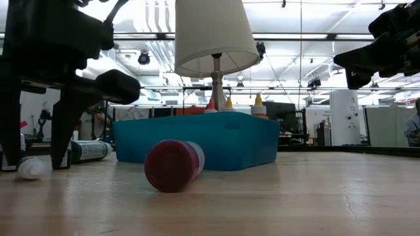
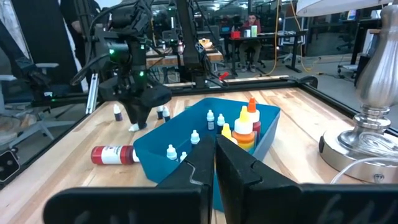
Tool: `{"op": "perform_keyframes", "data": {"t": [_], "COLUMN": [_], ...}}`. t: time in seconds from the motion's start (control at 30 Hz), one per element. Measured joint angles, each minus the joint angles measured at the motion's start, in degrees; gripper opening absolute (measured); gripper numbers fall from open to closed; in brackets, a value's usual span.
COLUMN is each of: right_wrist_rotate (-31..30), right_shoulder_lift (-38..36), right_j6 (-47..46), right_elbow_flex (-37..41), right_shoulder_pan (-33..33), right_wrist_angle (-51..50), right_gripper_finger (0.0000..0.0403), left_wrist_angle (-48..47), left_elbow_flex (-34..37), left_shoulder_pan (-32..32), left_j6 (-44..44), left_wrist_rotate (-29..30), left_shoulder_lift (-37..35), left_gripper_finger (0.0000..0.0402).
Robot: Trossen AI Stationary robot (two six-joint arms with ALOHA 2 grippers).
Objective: Pick & Place food coloring
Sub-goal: Put the small blue food coloring bottle into the blue container
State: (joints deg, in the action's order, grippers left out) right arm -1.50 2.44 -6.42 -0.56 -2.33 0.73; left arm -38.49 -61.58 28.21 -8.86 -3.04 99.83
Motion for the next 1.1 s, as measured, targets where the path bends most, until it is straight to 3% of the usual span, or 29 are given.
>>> {"op": "perform_keyframes", "data": {"t": [1.1], "right_wrist_rotate": [0.0], "right_shoulder_lift": [0.0], "right_j6": [0.0], "right_elbow_flex": [0.0], "right_shoulder_pan": [0.0], "right_wrist_angle": [0.0], "right_gripper_finger": [0.0008], "left_wrist_angle": [2.5], "left_elbow_flex": [2.6], "left_shoulder_pan": [-0.3], "left_j6": [0.1], "left_wrist_rotate": [1.7], "left_shoulder_lift": [0.0], "left_gripper_finger": [0.0106]}}
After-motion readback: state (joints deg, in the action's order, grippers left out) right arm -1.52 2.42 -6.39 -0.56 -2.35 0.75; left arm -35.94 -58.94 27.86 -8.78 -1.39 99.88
